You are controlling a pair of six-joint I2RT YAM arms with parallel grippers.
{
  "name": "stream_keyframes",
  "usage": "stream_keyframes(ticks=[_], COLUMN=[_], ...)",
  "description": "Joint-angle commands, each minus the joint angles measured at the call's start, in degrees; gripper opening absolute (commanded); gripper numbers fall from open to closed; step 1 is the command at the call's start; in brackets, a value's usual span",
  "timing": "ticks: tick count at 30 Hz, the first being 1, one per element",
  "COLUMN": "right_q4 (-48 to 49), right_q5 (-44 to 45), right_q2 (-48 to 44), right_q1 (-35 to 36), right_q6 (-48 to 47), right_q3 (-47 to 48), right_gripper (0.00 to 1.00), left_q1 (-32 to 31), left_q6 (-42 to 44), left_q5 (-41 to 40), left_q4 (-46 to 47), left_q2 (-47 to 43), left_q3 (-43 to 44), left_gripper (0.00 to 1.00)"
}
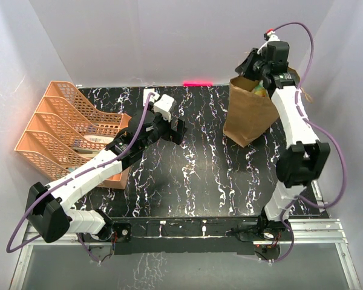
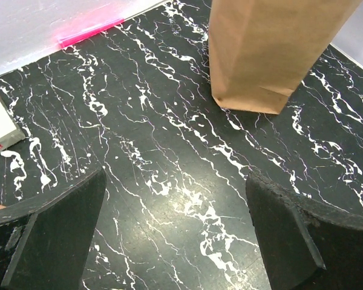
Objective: Take the snacks out of the paper bag
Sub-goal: Adjust the paper bag at the center of the board.
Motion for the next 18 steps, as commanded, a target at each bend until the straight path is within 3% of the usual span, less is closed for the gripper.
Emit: stream_keyframes(ticks=[1,6,9,12,16,18], right_q4=[-2.33,-9.37,-11.18,-11.51,-12.09,-12.03], right_q5=[-3.52,6.04,12.84,20.55,32.25,33.68], right_q2=[-12.73,-20.89,-26.93,-32.41,-36.65,-38.08], right_q1=[0.57,0.46,0.35,0.17,-1.59,-4.81], right_q6=[0.39,-4.73,-6.76,-7.6,-4.99,-2.87], right_q3=[-8.46,-12.83,-16.35,-18.58,-20.24,-21.44], right_gripper=[0.2,0.74,0.93,0.98,0.98,0.99], left_q1=[-0.32,-0.32,-0.31,-0.32,-0.32,-0.33], left_q6=[-1.25,-1.52,-1.63,-1.88,-2.2,-2.17], left_q5=[1.35,1.38,1.37,1.51,1.73,1.66], left_q4=[0.95,0.52,0.27,0.17,-0.2,-0.28], left_q2=[-0.11,0.22,0.24,0.35,0.33,0.15], left_q3=[0.72,1.02,1.23,1.38,1.56,1.62], left_gripper=[0.98,0.98,0.98,0.98,0.98,0.99])
